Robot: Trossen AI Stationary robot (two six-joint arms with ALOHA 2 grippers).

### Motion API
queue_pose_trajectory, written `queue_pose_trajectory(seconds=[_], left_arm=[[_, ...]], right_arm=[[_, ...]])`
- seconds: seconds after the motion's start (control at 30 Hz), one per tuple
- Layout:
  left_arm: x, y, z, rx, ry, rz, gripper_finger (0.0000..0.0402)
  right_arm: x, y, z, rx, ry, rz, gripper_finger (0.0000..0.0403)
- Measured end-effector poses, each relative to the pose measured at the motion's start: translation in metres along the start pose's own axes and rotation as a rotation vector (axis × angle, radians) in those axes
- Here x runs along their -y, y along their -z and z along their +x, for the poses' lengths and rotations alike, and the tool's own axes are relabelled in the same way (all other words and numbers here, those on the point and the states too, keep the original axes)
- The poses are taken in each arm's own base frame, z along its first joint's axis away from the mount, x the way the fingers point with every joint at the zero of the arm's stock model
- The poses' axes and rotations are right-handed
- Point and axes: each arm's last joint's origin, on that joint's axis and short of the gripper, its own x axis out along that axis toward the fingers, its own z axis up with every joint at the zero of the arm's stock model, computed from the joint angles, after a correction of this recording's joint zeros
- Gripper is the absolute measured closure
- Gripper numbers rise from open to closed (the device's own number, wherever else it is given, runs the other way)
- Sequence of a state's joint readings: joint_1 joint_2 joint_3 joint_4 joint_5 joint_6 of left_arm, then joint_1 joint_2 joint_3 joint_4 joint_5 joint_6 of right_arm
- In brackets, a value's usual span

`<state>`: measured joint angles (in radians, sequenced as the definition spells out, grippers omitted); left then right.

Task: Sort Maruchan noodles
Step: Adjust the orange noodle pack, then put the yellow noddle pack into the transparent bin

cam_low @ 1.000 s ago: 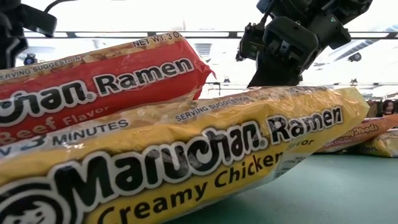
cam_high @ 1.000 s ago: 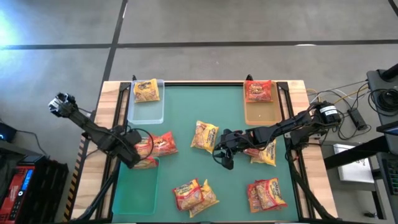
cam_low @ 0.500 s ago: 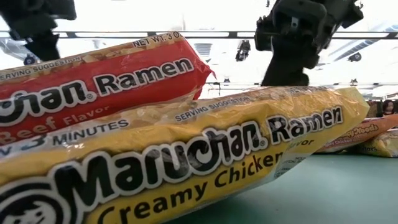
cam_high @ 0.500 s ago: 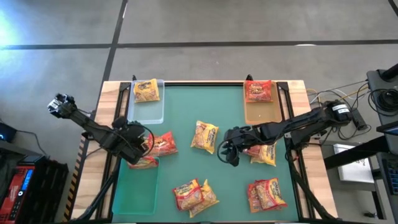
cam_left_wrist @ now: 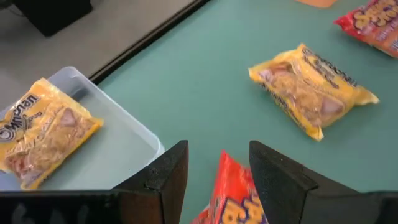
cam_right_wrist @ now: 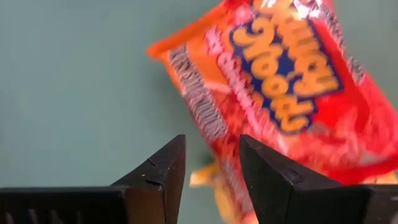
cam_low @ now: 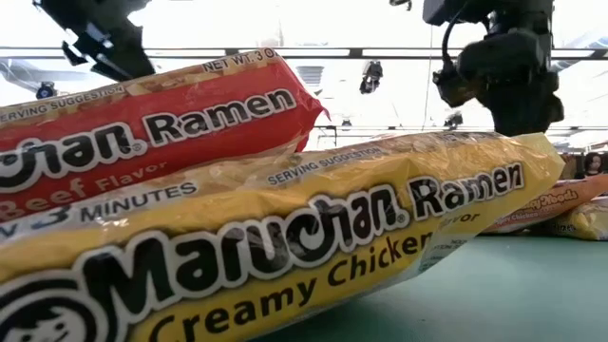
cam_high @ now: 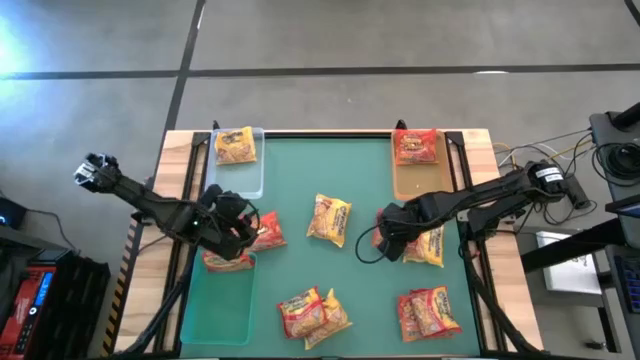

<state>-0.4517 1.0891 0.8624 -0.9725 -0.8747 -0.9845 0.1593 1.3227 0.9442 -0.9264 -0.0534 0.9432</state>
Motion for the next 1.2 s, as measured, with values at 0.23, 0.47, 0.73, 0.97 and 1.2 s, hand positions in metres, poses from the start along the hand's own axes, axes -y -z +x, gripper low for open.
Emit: queue_pose_trajectory(seconds=[0.23,0.47,0.73,0.97,1.2], left_arm=[[0.022,-0.018,0.027,0.045,0.071,0.05,0.0248],[0.044,-0.02,0.05,0.03,0.129,0.136,0.0248],[0.061,-0.011,0.064,-0.043,0.219,0.167,0.0248],[0.079,-0.012,0.074,0.011,0.285,0.181,0.0248],[0.102,-0.011,0.094,0.091,0.353,0.156,0.0248]], right_arm=[[0.003,0.002,-0.008,-0.012,0.054,-0.035,0.0264],[0.014,0.007,0.012,-0.03,0.184,-0.068,0.0266],[0.019,0.009,0.029,-0.035,0.189,-0.091,0.0266],[0.004,-0.001,0.032,0.077,0.029,-0.136,0.0266],[-0.013,-0.014,0.029,0.227,-0.137,-0.231,0.0266]])
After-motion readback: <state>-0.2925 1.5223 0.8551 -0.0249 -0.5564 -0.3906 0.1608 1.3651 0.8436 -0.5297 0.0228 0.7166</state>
